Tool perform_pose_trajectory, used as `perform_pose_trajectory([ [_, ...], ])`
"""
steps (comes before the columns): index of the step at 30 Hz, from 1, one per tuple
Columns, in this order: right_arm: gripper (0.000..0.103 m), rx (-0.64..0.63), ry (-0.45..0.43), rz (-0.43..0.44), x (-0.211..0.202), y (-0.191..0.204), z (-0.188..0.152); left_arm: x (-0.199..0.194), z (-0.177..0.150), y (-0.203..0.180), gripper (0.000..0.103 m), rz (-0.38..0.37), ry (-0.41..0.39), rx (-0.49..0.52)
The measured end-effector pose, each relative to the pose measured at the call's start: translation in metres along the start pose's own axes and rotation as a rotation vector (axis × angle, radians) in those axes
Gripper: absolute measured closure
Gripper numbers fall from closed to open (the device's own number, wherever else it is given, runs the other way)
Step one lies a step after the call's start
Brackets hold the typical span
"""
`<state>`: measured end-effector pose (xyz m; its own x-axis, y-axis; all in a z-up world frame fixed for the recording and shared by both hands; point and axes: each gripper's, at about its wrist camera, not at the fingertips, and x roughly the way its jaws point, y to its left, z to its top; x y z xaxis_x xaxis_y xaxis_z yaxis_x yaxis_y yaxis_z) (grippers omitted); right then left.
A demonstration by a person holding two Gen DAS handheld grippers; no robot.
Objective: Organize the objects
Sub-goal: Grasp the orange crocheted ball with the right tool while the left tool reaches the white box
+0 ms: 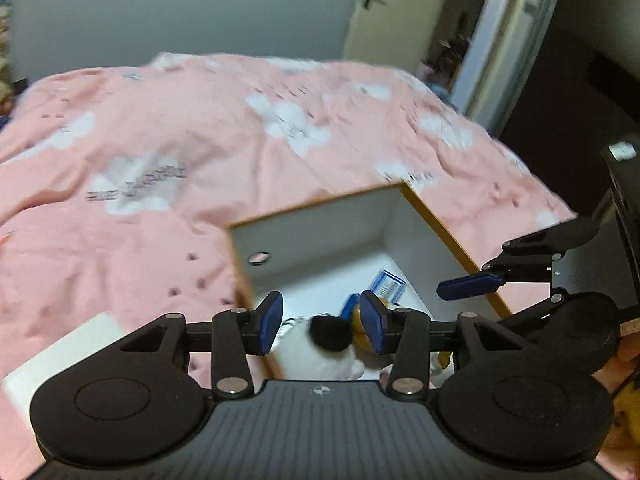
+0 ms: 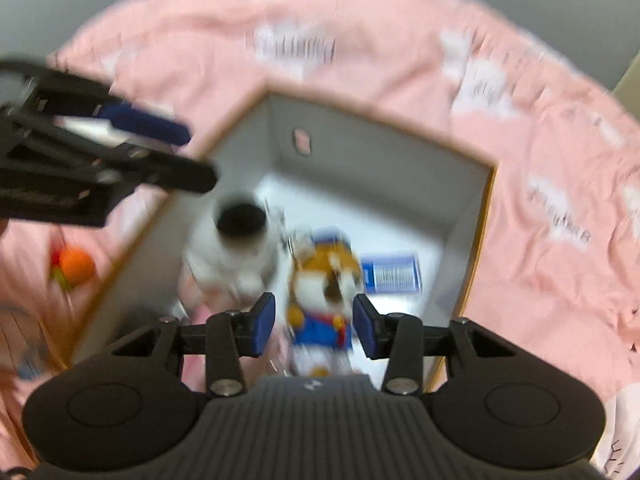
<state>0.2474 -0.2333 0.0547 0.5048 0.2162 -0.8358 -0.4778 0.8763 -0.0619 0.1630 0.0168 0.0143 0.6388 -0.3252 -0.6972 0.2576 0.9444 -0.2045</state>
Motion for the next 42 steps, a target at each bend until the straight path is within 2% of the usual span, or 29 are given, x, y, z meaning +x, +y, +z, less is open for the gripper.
perform_pose_trajectory([
  [2,0.048,0.028,-0.091,0.022,-0.015,0.014,0.004,-0.02,-0.007,0.013,0.05,0.057,-0.014,-0.043],
  [4,0.048,0.041,-0.162,0.07,-0.024,0.033,0.006,-0.036,-0.018,0.026,0.05,0.133,-0.016,-0.075],
  [8,0.048,-0.033,-0.239,0.139,-0.02,0.083,0.007,-0.053,-0.049,0.047,0.05,0.239,0.006,-0.11],
  [11,0.048,-0.081,-0.219,0.21,-0.007,0.124,0.009,-0.055,-0.073,0.061,0.05,0.334,0.064,-0.128],
  [13,0.048,-0.095,-0.184,0.228,0.009,0.146,0.014,-0.052,-0.088,0.073,0.051,0.357,0.119,-0.152],
  [15,0.062,-0.093,-0.124,0.243,0.032,0.165,0.009,-0.053,-0.099,0.085,0.051,0.36,0.16,-0.188],
  [17,0.067,-0.077,-0.068,0.259,0.055,0.171,0.007,-0.056,-0.109,0.088,0.051,0.361,0.168,-0.207],
  [21,0.067,-0.049,0.017,0.268,0.073,0.181,-0.004,-0.058,-0.121,0.087,0.051,0.341,0.188,-0.194],
  [27,0.067,-0.031,0.102,0.248,0.082,0.196,-0.013,-0.06,-0.132,0.099,0.051,0.311,0.194,-0.239],
  [30,0.064,-0.011,0.123,0.253,0.094,0.196,-0.014,-0.058,-0.132,0.099,0.051,0.292,0.194,-0.235],
  [33,0.056,0.009,0.134,0.256,0.099,0.195,-0.014,-0.055,-0.133,0.099,0.051,0.278,0.201,-0.237],
  [39,0.058,0.045,0.161,0.312,0.109,0.192,-0.016,-0.056,-0.129,0.103,0.051,0.255,0.185,-0.254],
  [42,0.062,0.058,0.146,0.317,0.105,0.189,-0.016,-0.058,-0.123,0.101,0.051,0.271,0.175,-0.213],
])
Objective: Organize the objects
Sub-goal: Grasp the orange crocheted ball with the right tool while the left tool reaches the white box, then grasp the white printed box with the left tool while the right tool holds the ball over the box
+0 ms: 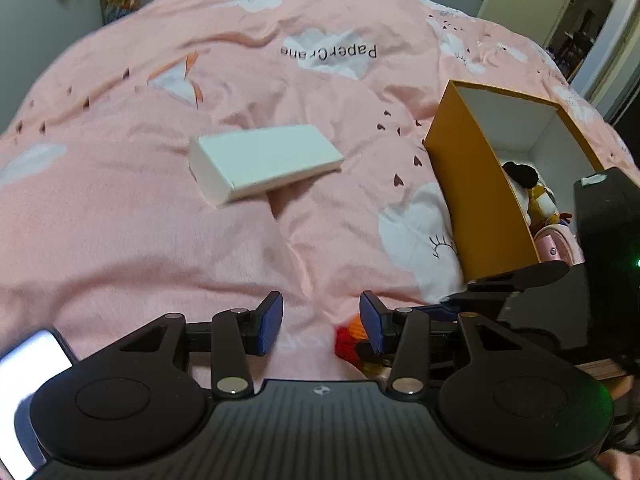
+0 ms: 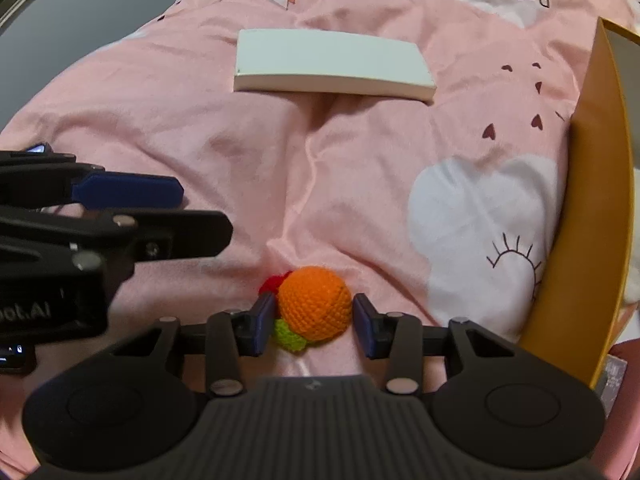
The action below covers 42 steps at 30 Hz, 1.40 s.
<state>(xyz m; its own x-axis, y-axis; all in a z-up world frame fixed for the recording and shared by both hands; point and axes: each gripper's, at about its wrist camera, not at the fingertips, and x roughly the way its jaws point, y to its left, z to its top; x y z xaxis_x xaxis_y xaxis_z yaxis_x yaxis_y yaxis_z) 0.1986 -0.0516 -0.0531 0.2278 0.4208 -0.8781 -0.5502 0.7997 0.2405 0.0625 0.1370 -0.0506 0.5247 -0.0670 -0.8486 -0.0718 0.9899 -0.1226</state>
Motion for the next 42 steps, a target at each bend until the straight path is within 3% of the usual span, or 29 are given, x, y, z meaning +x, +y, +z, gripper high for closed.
perform_pose_trajectory([
  [6,0.062,-0.031,-0.109,-0.042,-0.036,-0.001,0.005,-0.006,0.014,-0.016,0.051,0.085,-0.035,0.186],
  [14,0.062,0.057,-0.308,-0.073,-0.113,-0.04,0.018,0.004,0.027,-0.053,0.05,0.274,-0.062,0.606],
  [20,0.062,0.12,-0.443,-0.181,-0.165,-0.074,0.008,0.05,0.034,-0.073,0.05,0.364,-0.022,0.893],
  [24,0.062,0.153,-0.452,-0.312,-0.171,-0.1,-0.005,0.096,0.034,-0.078,0.05,0.446,0.049,1.058],
  [28,0.062,0.225,-0.435,-0.347,-0.168,-0.126,-0.016,0.134,0.027,-0.081,0.05,0.553,0.084,1.218],
  [34,0.062,0.24,-0.432,-0.334,-0.161,-0.137,-0.026,0.164,0.028,-0.076,0.049,0.615,0.147,1.32],
  [35,0.062,0.241,-0.431,-0.333,-0.16,-0.139,-0.027,0.167,0.027,-0.076,0.054,0.621,0.153,1.343],
  [38,0.062,0.253,-0.415,-0.357,-0.154,-0.143,-0.031,0.172,0.025,-0.075,0.056,0.638,0.167,1.37],
  [42,0.062,0.264,-0.404,-0.396,-0.153,-0.149,-0.036,0.161,0.036,-0.073,0.063,0.596,0.148,1.307],
])
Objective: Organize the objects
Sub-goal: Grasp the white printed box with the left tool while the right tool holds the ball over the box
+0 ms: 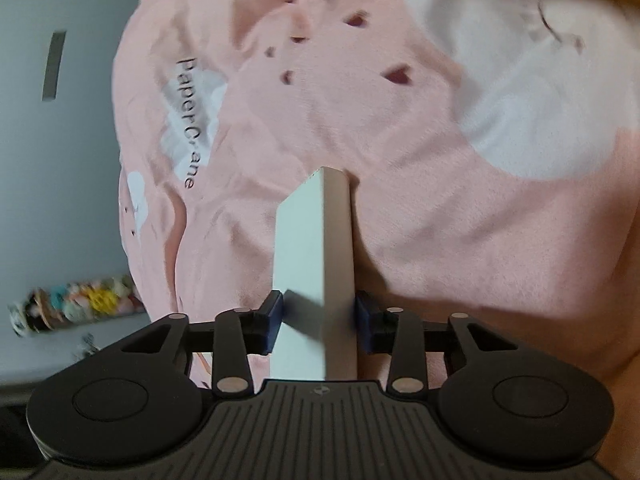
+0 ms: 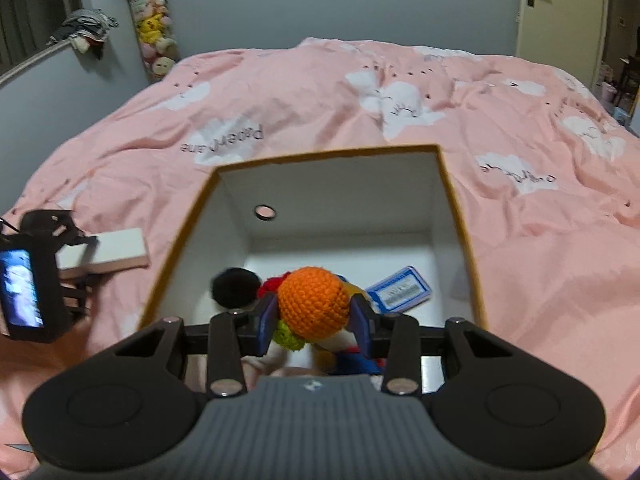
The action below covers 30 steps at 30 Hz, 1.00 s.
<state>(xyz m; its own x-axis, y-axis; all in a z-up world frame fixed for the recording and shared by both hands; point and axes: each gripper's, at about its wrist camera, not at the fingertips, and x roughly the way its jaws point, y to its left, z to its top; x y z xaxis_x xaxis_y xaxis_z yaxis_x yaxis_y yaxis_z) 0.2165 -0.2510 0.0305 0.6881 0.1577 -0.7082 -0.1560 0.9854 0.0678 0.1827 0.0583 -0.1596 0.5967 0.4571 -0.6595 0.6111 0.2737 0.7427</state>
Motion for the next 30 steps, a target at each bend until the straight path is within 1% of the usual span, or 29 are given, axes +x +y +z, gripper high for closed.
perform_pose_trajectory([
  [2,0.062,-0.003,-0.006,-0.01,-0.001,-0.001,0.0,-0.007,-0.003,0.021,0.068,-0.057,-0.01,-0.108],
  [3,0.062,-0.012,-0.012,-0.022,-0.002,-0.001,0.001,-0.01,-0.003,0.031,0.068,-0.089,-0.013,-0.163],
  [4,0.062,-0.022,-0.018,-0.037,-0.003,-0.001,0.001,-0.015,-0.005,0.042,0.07,-0.135,-0.017,-0.232],
  [5,0.062,-0.031,-0.024,-0.051,-0.004,0.0,0.001,-0.02,-0.007,0.052,0.071,-0.188,-0.023,-0.294],
  [7,0.062,-0.043,-0.032,-0.063,-0.006,0.001,0.001,-0.028,-0.014,0.074,0.071,-0.324,-0.046,-0.434],
  [9,0.062,-0.045,-0.036,-0.058,-0.007,0.001,0.001,-0.039,-0.019,0.087,0.071,-0.424,-0.078,-0.523],
  [12,0.062,-0.061,-0.041,-0.063,-0.01,0.003,0.001,-0.056,-0.028,0.099,0.071,-0.613,-0.116,-0.655],
  [14,0.062,-0.068,-0.042,-0.07,-0.01,0.004,0.0,-0.068,-0.03,0.096,0.071,-0.733,-0.147,-0.691],
  [16,0.062,-0.066,-0.043,-0.07,-0.01,0.004,0.0,-0.073,-0.031,0.09,0.071,-0.841,-0.175,-0.691],
  [18,0.062,-0.065,-0.046,-0.07,-0.011,0.004,0.001,-0.072,-0.031,0.085,0.071,-0.942,-0.185,-0.692],
  [20,0.062,-0.066,-0.048,-0.071,-0.012,0.004,0.001,-0.063,-0.031,0.082,0.071,-1.034,-0.177,-0.684],
  [21,0.062,-0.066,-0.048,-0.071,-0.012,0.004,0.0,-0.056,-0.031,0.079,0.071,-1.061,-0.164,-0.679],
  [22,0.062,-0.066,-0.047,-0.071,-0.012,0.004,0.0,-0.048,-0.031,0.077,0.071,-1.068,-0.137,-0.684],
  [24,0.062,-0.066,-0.048,-0.074,-0.013,0.004,0.0,-0.032,-0.031,0.073,0.071,-1.045,-0.079,-0.677],
  [25,0.062,-0.065,-0.048,-0.076,-0.013,0.003,0.0,-0.025,-0.032,0.072,0.071,-1.044,-0.064,-0.685],
  [27,0.062,-0.063,-0.047,-0.085,-0.013,0.001,0.0,-0.018,-0.036,0.073,0.071,-1.074,-0.056,-0.701],
  [28,0.062,-0.064,-0.045,-0.094,-0.013,0.0,0.0,-0.016,-0.038,0.074,0.071,-1.072,-0.056,-0.71],
  [30,0.062,-0.071,-0.039,-0.116,-0.011,-0.002,-0.001,-0.02,-0.038,0.076,0.068,-1.022,-0.064,-0.693],
])
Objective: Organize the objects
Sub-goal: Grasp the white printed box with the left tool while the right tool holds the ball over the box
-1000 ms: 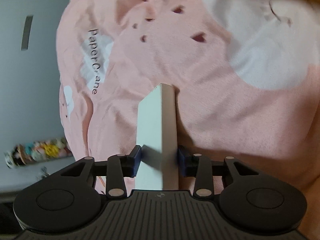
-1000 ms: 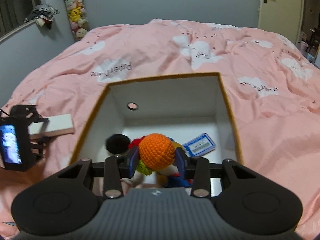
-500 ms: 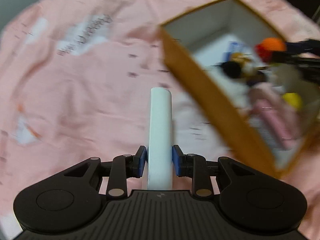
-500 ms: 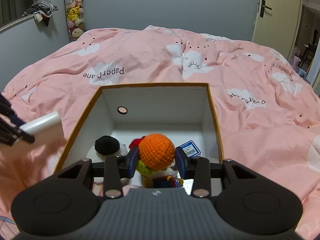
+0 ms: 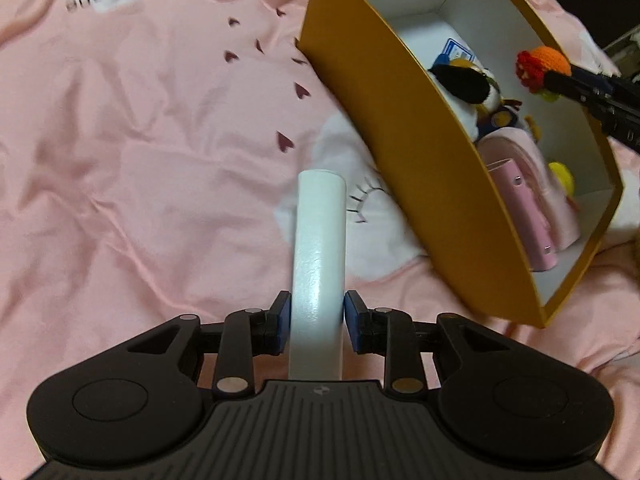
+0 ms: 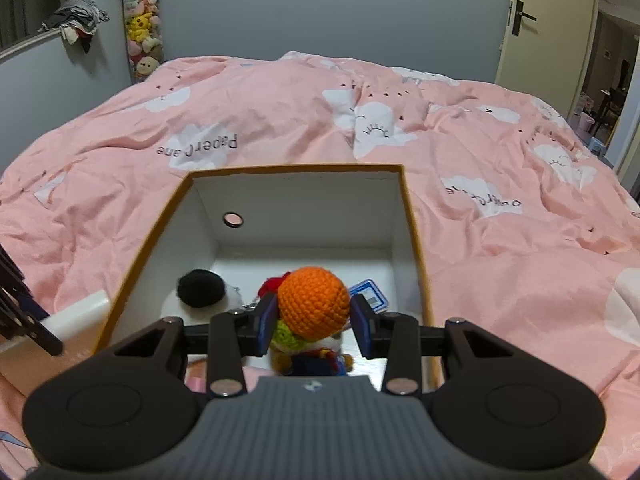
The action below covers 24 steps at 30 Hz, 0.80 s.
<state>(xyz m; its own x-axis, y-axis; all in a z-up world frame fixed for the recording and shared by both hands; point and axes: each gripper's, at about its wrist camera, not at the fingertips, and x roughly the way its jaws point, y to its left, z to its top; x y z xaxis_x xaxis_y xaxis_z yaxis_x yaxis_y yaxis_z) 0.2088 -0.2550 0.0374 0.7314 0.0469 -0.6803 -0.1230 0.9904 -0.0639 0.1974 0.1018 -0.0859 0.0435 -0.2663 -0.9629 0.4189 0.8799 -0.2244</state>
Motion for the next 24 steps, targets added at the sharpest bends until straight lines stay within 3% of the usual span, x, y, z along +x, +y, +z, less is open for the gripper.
perform_pose_trajectory([
  [6,0.062,-0.059,0.01,-0.046,0.003,0.0,-0.003,-0.005,0.0,-0.01,0.06,0.2,-0.024,0.101],
  [8,0.062,-0.066,0.009,-0.045,0.001,0.0,-0.003,-0.006,-0.001,-0.013,0.048,0.225,-0.036,0.114],
  [13,0.062,-0.064,-0.001,-0.048,-0.002,-0.002,-0.002,-0.002,0.0,-0.032,0.033,0.269,-0.039,0.127],
  [19,0.061,-0.06,-0.003,-0.045,-0.002,-0.004,-0.002,0.021,0.005,-0.05,0.032,0.385,0.059,0.159],
  [24,0.061,-0.051,-0.004,-0.048,-0.002,-0.005,-0.003,0.03,0.01,-0.054,0.029,0.413,0.08,0.157],
])
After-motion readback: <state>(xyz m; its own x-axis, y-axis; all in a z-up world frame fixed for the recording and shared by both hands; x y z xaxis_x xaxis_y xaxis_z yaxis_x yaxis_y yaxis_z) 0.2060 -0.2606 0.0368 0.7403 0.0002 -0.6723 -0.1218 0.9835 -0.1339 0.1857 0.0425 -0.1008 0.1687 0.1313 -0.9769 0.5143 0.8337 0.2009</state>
